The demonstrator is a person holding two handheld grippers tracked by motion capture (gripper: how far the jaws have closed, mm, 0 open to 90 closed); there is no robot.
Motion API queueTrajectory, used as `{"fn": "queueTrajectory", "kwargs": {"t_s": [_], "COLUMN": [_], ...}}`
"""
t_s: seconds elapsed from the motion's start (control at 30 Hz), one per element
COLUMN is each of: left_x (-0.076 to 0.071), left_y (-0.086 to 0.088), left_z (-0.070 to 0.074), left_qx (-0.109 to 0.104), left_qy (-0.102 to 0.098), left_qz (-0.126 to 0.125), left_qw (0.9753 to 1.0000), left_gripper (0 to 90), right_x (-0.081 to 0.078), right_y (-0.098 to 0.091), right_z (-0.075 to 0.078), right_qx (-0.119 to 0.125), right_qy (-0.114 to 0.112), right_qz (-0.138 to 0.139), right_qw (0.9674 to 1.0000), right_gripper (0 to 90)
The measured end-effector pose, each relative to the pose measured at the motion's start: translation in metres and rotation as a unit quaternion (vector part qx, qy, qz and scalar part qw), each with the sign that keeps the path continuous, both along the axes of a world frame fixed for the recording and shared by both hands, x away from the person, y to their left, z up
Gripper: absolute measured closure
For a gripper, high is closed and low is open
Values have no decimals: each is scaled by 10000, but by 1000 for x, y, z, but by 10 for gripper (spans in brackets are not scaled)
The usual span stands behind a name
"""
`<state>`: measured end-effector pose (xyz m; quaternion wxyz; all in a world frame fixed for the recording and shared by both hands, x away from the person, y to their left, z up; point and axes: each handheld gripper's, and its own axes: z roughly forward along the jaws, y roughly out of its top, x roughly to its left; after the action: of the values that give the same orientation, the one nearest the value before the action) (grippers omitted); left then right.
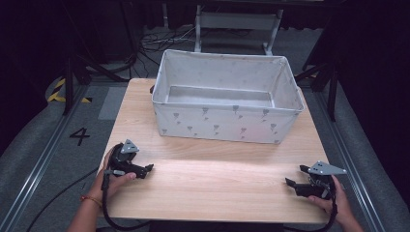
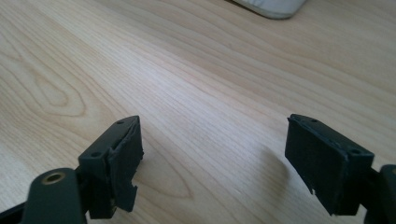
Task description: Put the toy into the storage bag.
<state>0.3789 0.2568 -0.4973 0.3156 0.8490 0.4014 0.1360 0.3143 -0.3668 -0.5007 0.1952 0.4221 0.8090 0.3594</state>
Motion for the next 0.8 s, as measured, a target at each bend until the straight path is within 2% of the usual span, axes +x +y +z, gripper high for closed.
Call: {"fn": "queueTrajectory", "kwargs": {"t_s": [0.13, 0.17, 0.3, 0.8], "left_x": [0, 0, 0, 0], "left_y": [0, 0, 0, 0], "left_z": [0, 0, 0, 0], "left_qx": [25, 25, 25, 1], "left_qy": [-26, -28, -27, -12], "left_qz": [-8, -9, -11, 32], "left_qw": [10000, 10000, 10000, 10000], "left_gripper": [2, 2, 2, 1], "right_x": [2, 3, 4, 4], "right_y": [-8, -10, -12, -11], "right_z": [0, -1, -1, -1], "right_qx": [130, 155, 39, 39], "right_qy": [77, 212, 182, 206], "right_qz": [-169, -210, -272, -380], "right_qw": [9997, 9994, 9995, 9991], "right_gripper": [194, 193, 169, 152]}}
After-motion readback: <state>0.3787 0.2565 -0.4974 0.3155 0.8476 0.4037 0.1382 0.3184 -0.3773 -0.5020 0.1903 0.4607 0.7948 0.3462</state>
